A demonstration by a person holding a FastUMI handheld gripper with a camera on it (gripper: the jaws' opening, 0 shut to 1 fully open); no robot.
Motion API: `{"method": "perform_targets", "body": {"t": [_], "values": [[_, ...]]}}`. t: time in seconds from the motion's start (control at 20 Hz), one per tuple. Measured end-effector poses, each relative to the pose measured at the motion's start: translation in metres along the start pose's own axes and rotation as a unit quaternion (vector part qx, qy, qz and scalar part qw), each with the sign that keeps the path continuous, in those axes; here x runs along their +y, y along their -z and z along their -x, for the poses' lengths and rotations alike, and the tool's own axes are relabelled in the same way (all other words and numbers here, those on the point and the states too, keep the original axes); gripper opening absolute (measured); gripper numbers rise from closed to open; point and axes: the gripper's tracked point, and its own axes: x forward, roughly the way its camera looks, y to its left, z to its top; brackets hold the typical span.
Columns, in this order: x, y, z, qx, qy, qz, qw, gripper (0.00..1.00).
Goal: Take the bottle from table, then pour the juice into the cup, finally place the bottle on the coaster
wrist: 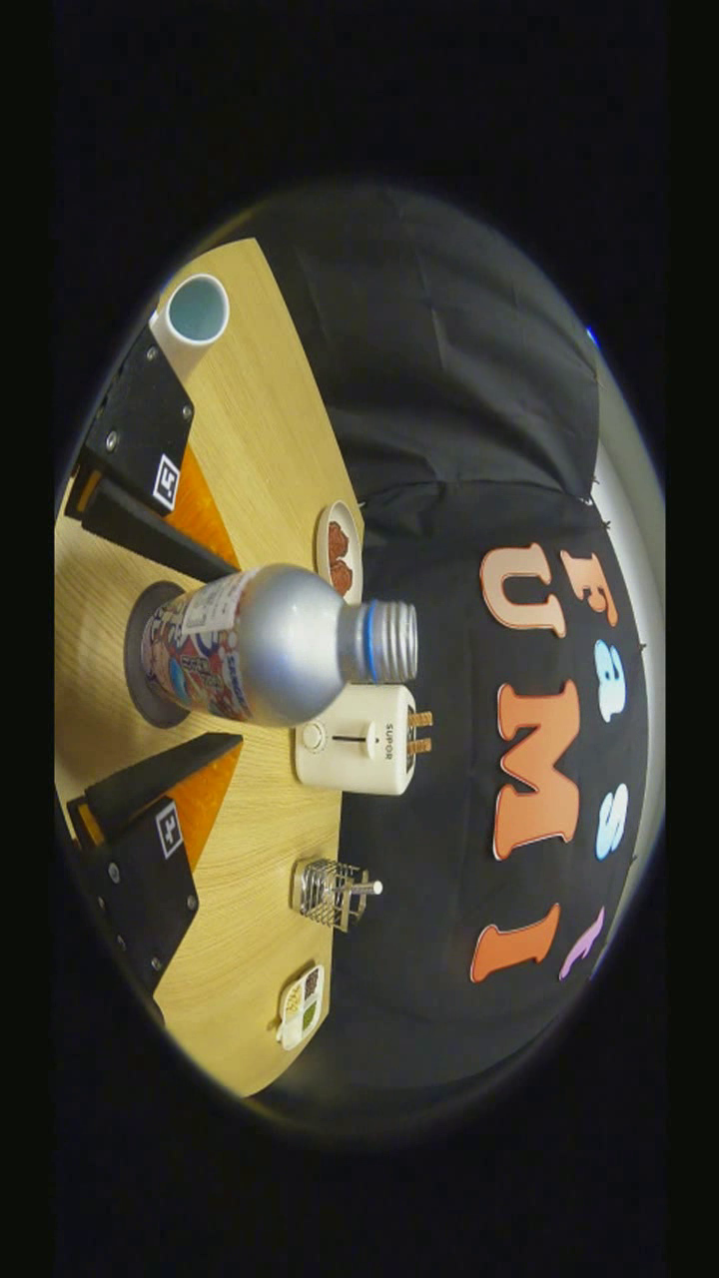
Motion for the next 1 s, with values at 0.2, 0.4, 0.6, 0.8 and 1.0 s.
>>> {"method": "perform_targets", "body": {"t": [0.2, 0.4, 0.6, 0.8, 1.0], "values": [[-0.004, -0.012, 0.023, -0.016, -0.005, -0.003, 1.000, 0.95], [-0.008, -0.027, 0.047, -0.036, -0.004, 0.000, 0.999, 0.96], [-0.016, -0.048, 0.074, -0.066, 0.002, -0.002, 0.998, 0.97], [-0.028, -0.078, 0.105, -0.106, 0.019, -0.005, 0.994, 0.97], [-0.030, -0.102, 0.136, -0.132, 0.019, -0.010, 0.991, 0.96]]}}
